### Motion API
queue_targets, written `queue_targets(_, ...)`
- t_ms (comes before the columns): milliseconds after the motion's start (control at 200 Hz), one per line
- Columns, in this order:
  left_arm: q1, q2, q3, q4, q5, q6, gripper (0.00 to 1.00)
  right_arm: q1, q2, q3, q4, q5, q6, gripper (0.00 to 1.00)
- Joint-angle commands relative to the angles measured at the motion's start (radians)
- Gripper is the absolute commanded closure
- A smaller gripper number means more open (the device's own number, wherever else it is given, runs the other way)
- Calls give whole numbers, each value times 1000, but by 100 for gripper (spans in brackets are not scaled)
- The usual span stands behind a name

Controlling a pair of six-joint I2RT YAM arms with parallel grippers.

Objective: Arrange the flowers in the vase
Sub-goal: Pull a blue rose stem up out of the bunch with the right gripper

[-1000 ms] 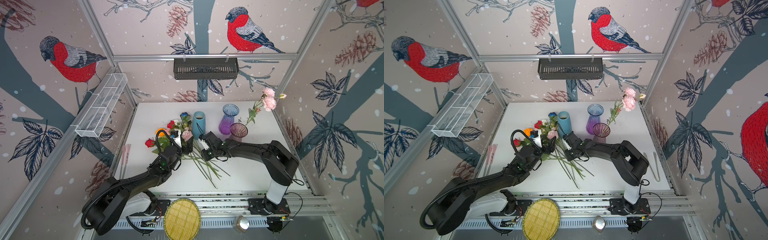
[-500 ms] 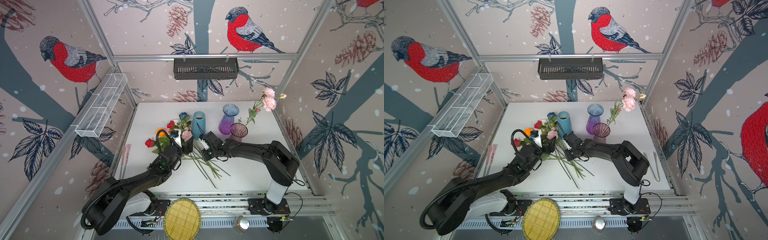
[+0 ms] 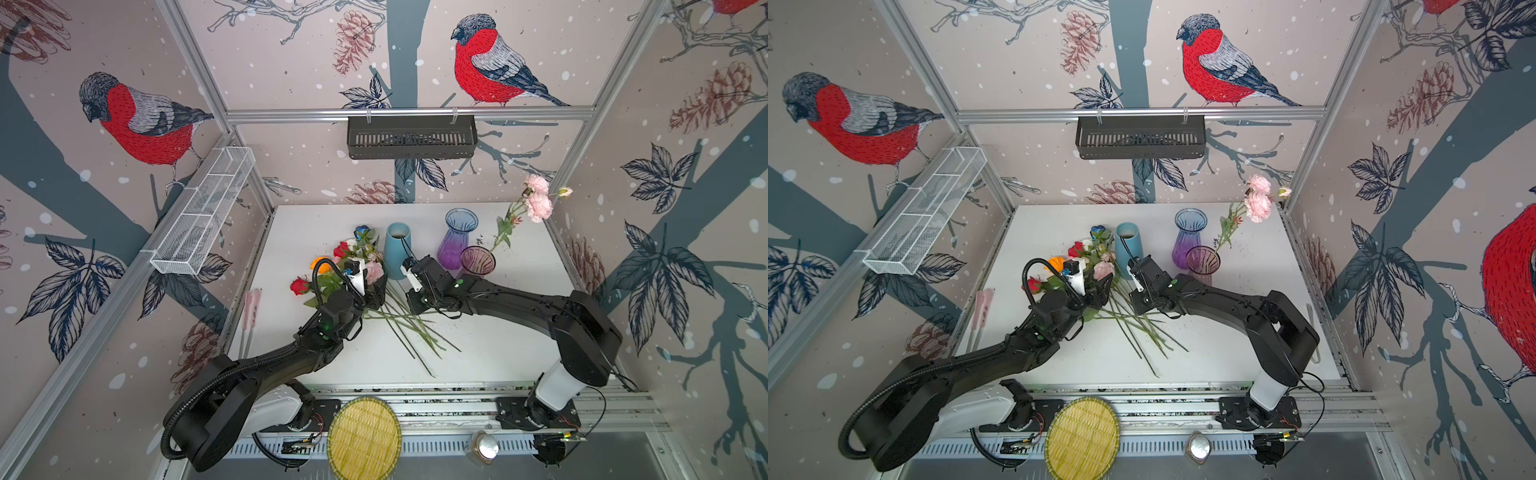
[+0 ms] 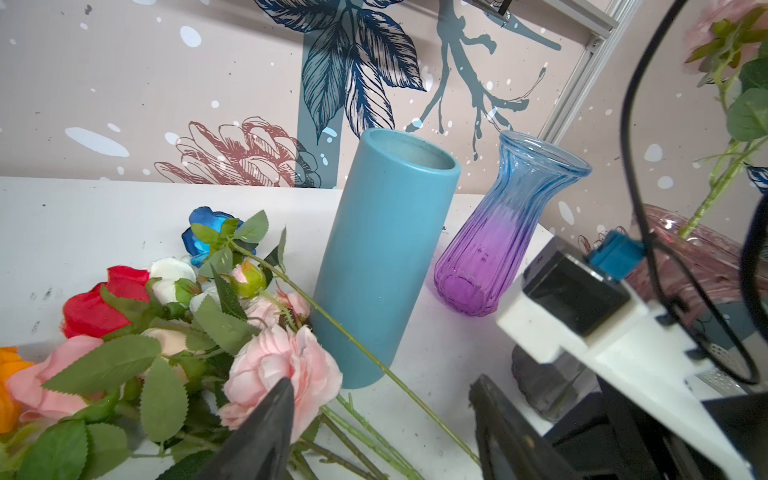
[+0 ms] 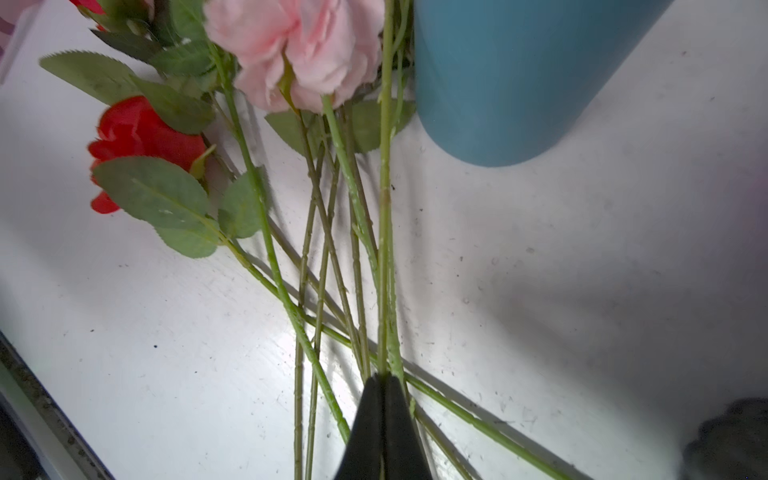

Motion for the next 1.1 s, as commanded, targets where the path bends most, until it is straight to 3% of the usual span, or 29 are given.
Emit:
queue_targets(0,2,-11,-7,36,27,3,31,0,-47,2,31,34,-14,97)
queue_targets(210,2,-21,-23,70,51,4,31,1,-164,-30,76,59,-37,98)
queue_targets(355,2,-25,-32,97,84,8,31,1,-260,-86,162,5,-54,98)
queue_targets(786,2,-71,-171,469,393,-13,31,33,-360,-173,276,-128,-109,97)
queue_targets(1001,2,-93,-145,502,432,-90,31,58,-386,-172,286,-135,-159,98)
queue_targets(1096,2,-94,-130,529,431,-128,31,60,-462,-186,312,-106,-167,97)
